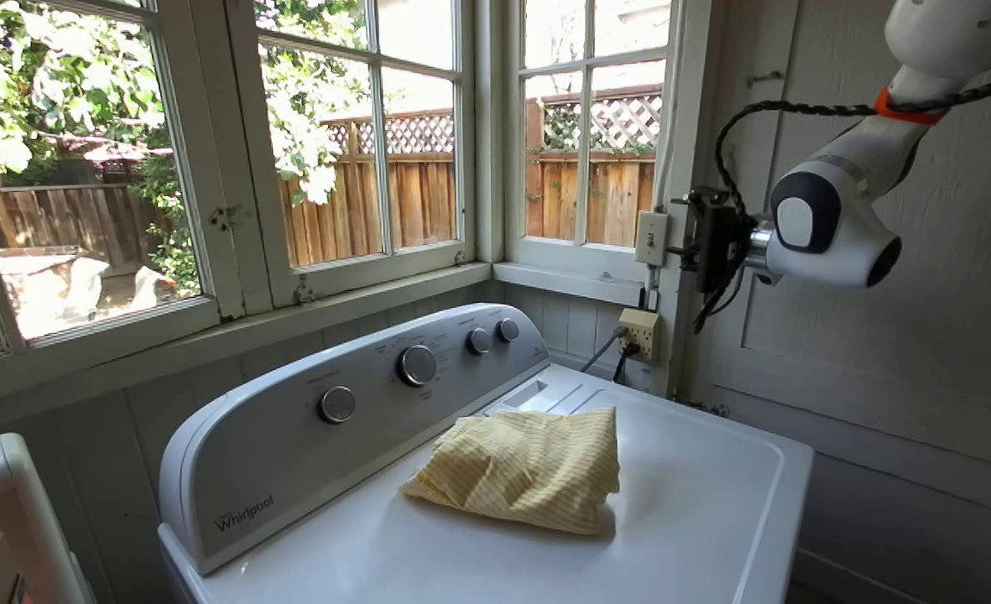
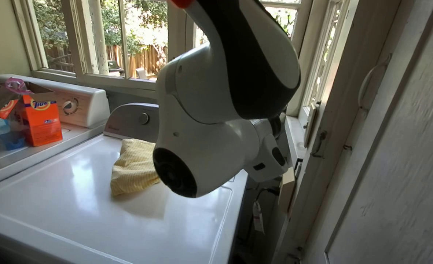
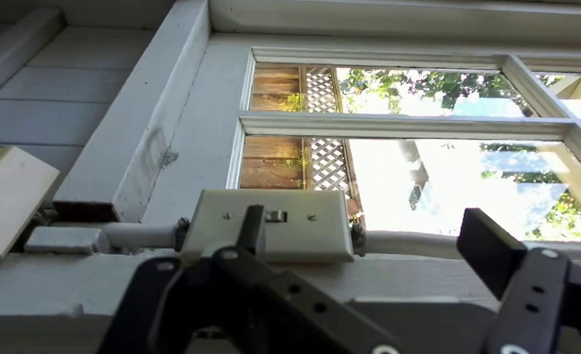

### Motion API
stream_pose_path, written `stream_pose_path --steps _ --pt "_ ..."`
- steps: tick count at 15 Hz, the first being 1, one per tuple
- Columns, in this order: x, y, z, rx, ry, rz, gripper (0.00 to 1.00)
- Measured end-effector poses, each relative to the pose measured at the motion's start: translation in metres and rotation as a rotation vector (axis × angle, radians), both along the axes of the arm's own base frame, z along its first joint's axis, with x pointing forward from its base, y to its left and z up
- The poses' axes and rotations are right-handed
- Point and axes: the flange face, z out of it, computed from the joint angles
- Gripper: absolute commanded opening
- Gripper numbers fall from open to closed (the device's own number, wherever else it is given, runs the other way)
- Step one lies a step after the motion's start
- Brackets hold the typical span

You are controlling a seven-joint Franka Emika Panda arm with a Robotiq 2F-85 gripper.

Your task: Flip the switch

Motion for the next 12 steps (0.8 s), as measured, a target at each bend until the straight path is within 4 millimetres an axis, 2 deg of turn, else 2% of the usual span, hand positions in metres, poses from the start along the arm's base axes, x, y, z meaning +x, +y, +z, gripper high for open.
stream_pose_path --steps 9,12 --pt "0.002 0.0 -0.001 -0.003 0.002 0.002 1.0" --pt "0.008 0.017 -0.002 -0.003 0.003 0.039 1.0"
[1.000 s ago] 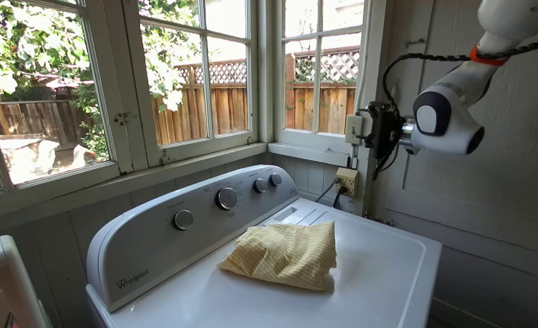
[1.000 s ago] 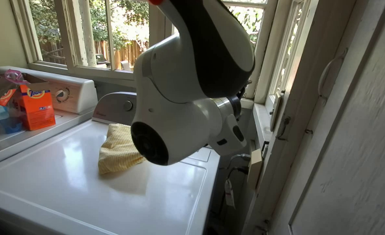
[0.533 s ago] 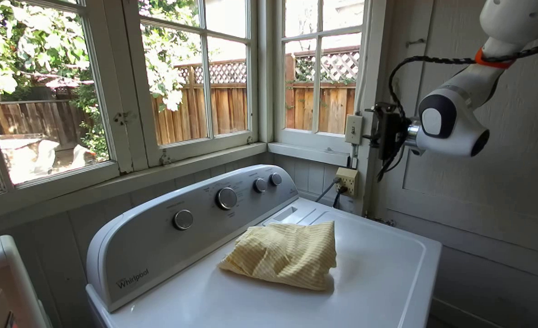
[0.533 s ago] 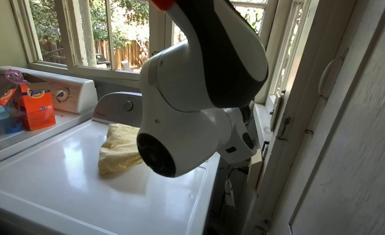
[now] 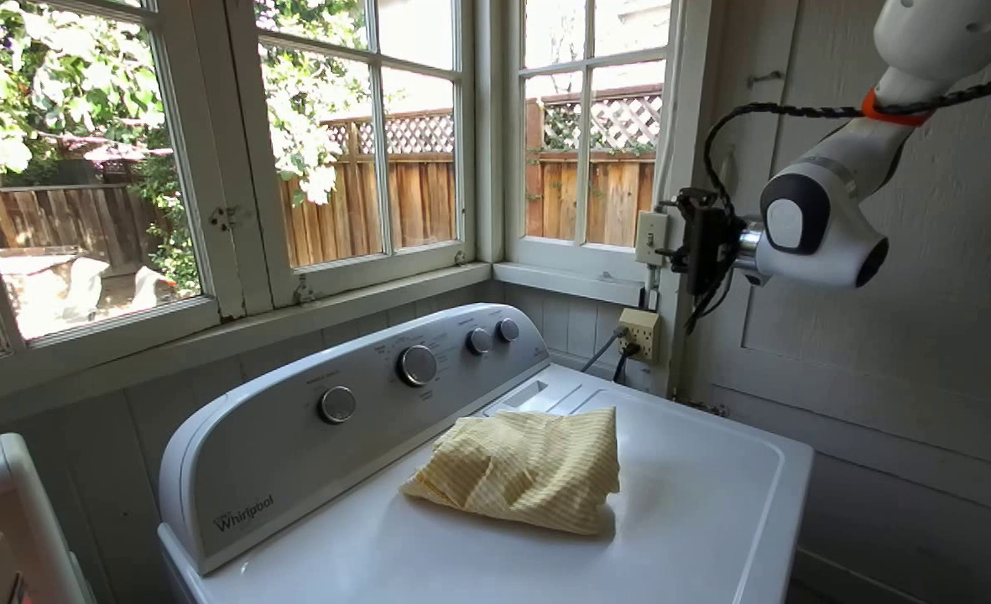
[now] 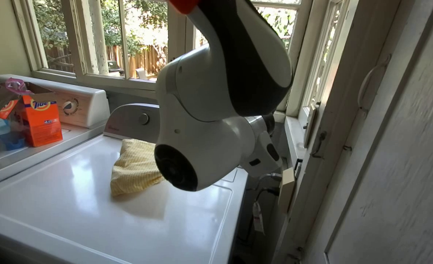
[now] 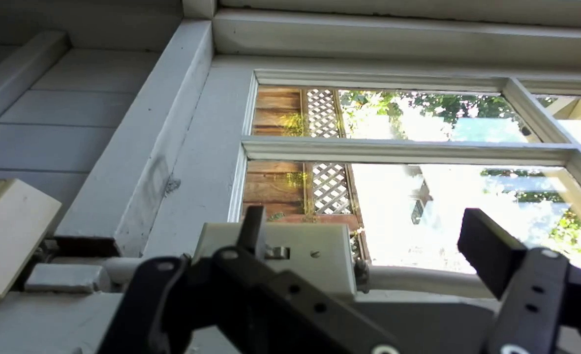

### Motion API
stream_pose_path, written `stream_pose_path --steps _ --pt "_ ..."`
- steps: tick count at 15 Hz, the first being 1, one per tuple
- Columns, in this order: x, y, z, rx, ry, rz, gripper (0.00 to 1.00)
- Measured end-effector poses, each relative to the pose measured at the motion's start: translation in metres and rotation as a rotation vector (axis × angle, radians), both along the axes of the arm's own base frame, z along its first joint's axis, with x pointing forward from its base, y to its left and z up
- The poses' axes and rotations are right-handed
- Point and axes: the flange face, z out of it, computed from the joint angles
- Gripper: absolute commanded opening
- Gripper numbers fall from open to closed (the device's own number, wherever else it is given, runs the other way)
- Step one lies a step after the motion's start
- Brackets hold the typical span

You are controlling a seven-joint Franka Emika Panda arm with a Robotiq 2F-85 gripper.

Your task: Flip the switch

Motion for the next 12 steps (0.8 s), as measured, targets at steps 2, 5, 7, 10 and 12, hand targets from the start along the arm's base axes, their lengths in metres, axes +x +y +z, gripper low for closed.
stream_pose_path --steps 2,5,7,10,12 --pt "0.006 0.017 -0.001 0.003 0.001 0.033 1.0" --pt "0.013 0.034 -0.007 0.005 -0.011 0.071 1.0" --pt "0.018 0.038 -0.013 0.001 -0.02 0.084 1.0" --pt "0.027 0.036 -0.015 -0.011 -0.045 0.094 1.0" --pt "0.034 0.031 -0.015 -0.026 -0.058 0.092 1.0"
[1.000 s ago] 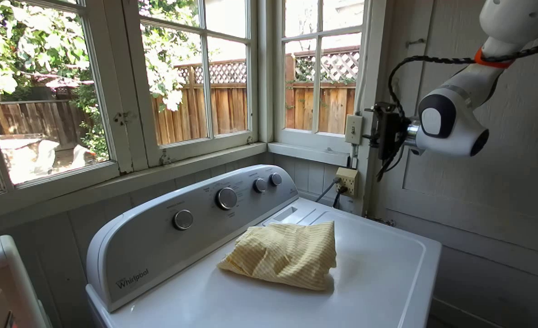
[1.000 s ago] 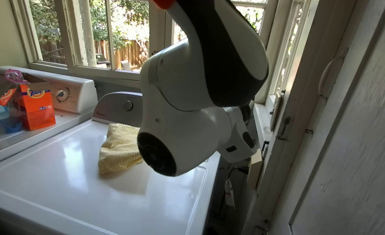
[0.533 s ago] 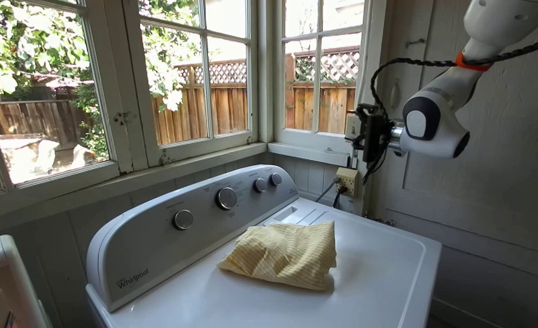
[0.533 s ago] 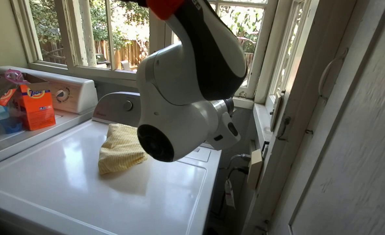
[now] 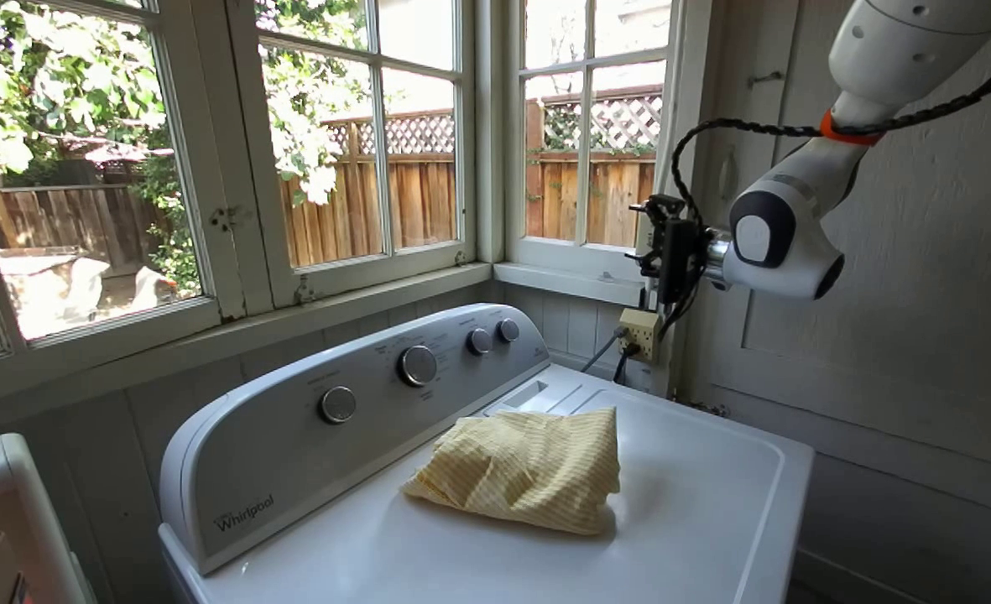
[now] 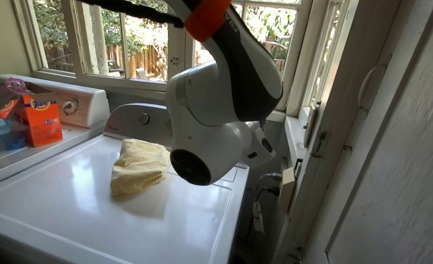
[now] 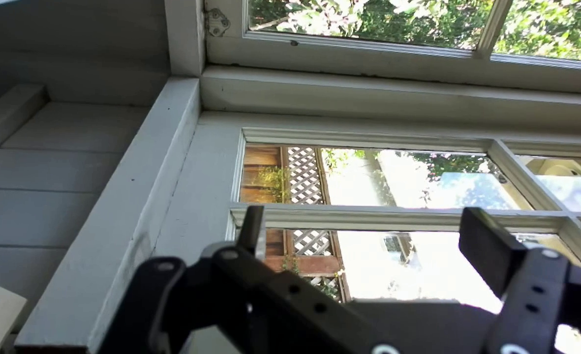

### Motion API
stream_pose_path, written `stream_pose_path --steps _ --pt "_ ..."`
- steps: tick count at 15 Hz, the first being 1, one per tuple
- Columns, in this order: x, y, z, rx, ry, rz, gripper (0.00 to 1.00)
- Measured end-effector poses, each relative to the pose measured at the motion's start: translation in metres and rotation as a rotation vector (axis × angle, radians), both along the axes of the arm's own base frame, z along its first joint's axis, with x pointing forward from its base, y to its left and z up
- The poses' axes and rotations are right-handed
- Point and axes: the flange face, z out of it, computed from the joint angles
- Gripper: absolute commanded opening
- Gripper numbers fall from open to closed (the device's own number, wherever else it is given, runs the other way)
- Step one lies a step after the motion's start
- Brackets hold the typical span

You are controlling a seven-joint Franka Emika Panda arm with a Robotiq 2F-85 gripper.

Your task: Flip the switch

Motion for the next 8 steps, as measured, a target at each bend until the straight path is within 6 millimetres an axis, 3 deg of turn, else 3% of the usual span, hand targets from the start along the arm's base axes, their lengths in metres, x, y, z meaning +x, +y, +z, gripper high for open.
stream_pose_path --steps 8 --pt "0.014 -0.038 0.004 -0.078 -0.044 -0.057 1.0"
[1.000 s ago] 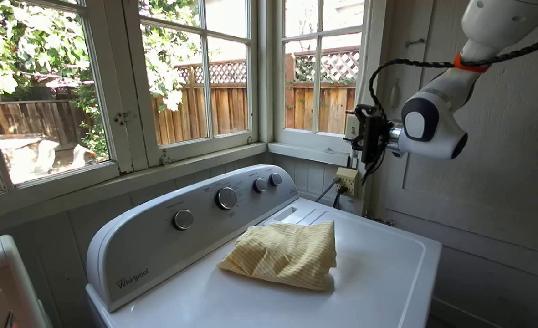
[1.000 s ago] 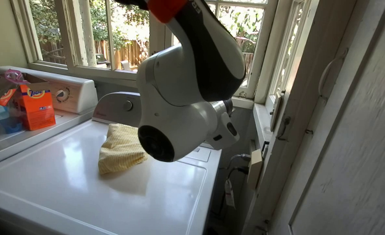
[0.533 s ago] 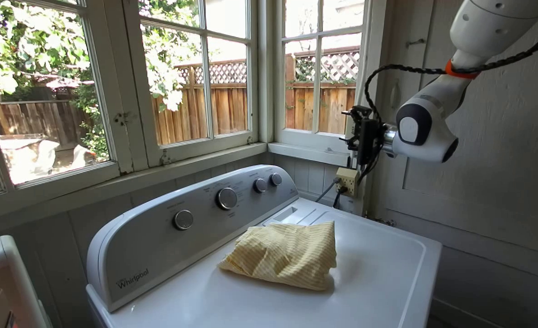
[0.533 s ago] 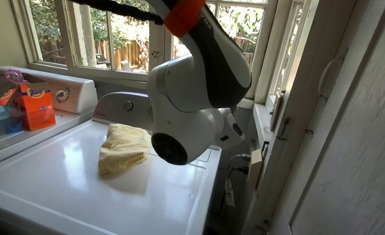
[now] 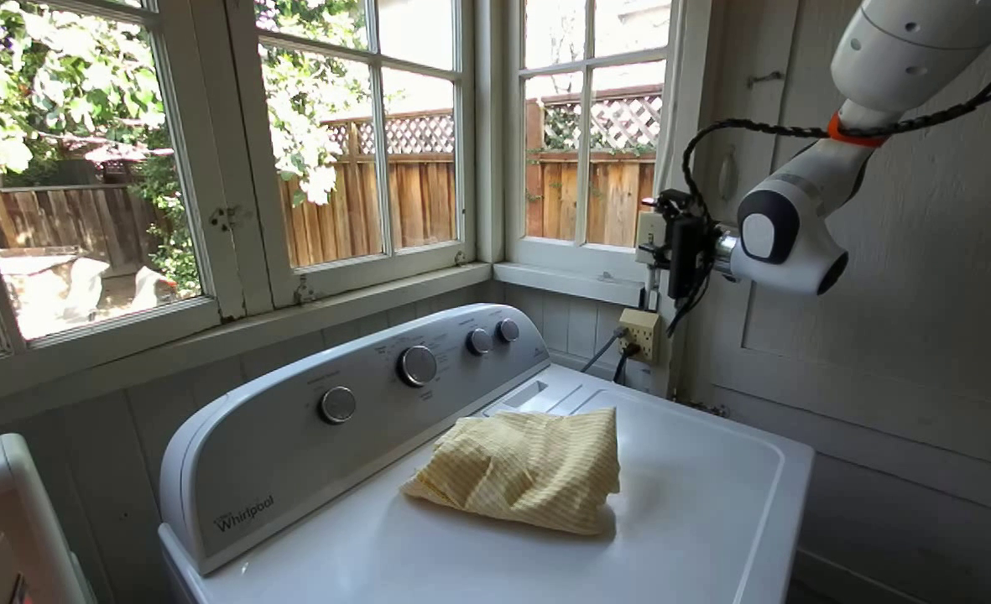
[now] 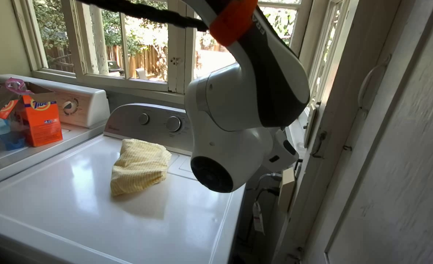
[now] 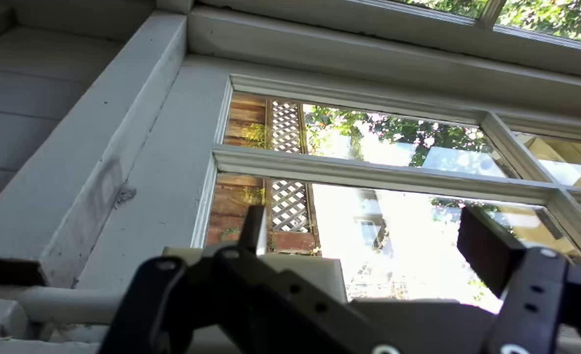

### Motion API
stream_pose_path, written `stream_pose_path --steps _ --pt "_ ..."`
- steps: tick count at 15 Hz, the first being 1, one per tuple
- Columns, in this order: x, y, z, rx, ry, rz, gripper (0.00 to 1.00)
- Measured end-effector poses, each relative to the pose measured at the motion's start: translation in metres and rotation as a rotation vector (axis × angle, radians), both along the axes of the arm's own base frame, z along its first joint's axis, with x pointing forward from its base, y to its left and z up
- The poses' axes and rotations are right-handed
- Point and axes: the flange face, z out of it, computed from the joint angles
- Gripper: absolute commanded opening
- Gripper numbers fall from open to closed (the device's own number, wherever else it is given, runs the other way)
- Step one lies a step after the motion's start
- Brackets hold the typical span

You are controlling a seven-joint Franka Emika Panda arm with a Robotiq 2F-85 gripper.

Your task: Flip the switch

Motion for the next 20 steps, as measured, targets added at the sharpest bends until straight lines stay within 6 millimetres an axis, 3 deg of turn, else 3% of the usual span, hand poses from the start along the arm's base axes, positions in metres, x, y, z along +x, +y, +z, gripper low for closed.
stream_pose_path --steps 7,14,20 --pt "0.008 0.012 -0.014 -0.059 -0.001 0.014 0.95" --pt "0.019 -0.005 -0.009 -0.124 -0.045 -0.016 0.92" --pt "0.023 -0.008 -0.022 -0.17 -0.049 -0.027 0.92"
